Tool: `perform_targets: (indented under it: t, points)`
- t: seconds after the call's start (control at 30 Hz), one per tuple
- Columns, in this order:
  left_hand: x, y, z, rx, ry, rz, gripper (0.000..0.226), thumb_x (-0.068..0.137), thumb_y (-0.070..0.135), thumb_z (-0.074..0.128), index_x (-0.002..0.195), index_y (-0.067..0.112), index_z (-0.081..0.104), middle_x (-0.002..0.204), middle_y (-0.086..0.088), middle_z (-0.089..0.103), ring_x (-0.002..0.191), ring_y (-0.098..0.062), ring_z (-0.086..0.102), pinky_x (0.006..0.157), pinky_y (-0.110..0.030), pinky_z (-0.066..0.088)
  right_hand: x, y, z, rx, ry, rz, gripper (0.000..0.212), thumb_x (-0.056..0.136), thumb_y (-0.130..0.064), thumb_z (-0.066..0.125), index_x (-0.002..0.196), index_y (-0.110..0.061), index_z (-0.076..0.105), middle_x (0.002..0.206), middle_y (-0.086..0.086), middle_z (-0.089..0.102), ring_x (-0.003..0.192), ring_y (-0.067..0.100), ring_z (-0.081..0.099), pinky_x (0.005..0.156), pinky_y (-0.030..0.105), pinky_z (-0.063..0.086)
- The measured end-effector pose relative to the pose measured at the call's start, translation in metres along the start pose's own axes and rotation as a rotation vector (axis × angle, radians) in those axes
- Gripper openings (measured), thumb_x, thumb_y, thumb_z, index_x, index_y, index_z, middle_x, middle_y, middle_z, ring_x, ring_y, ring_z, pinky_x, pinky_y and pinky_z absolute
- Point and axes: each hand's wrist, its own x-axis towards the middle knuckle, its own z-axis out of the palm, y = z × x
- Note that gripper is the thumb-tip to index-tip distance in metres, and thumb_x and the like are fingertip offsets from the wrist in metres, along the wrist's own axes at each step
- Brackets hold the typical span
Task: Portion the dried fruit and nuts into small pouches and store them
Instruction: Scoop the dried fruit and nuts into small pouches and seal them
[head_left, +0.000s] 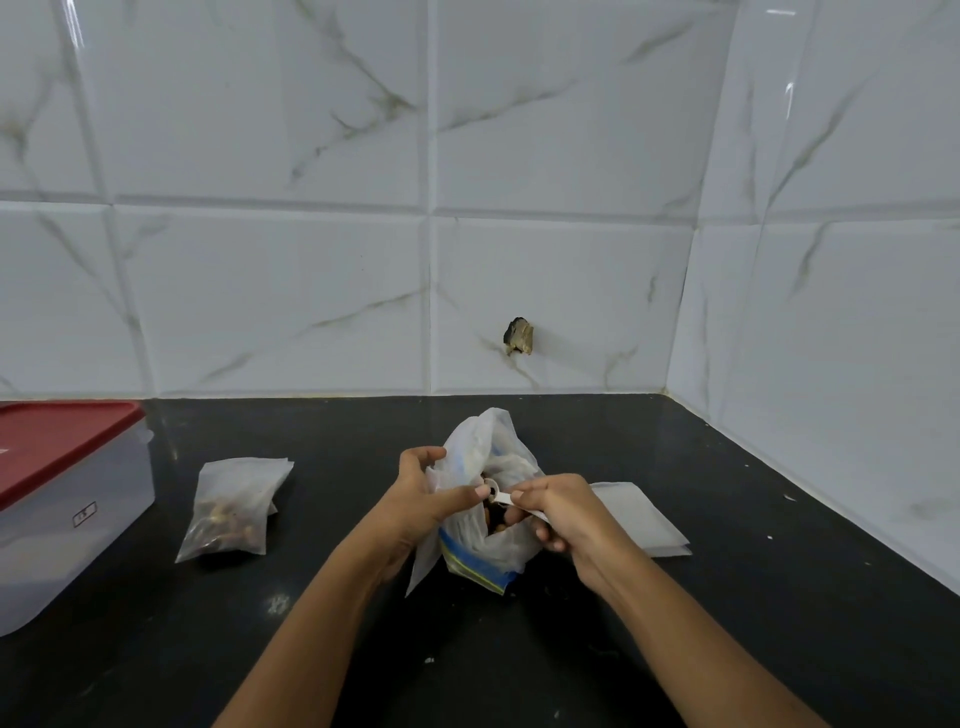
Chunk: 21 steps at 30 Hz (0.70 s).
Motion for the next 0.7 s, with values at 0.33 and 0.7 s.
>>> perform_targets:
  t: [0.33,0.7]
  points:
    - [0.0,0.016,-0.009,0.354,0.28,0.307,0.106,0.06,0.035,0.083,0.142,0.016,0.018,0.14,-0.011,0.039,0.129,-0.026,0.04,0.101,-0.034,0.039,0.005,-0.004,-0.02,0.276,0.03,0.057,0.017,0.09,-0.002,0.047,0.082,-0.003,0.062,0.067,0.007,0.062,0.031,0.003,0.032,0.03,0.014,0.019]
    - [-0.001,0.015,-0.001,0.55,0.108,0.335,0.076,0.065,0.036,0.081,0.128,0.023,0.04,0.124,0.004,0.05,0.105,-0.007,0.045,0.082,-0.018,0.038,-0.016,-0.023,-0.025,0.282,0.04,-0.219,0.017,0.09,-0.001,0.05,0.092,-0.001,0.067,0.068,0.008,0.063,0.038,0.005,0.033,0.034,0.015,0.023]
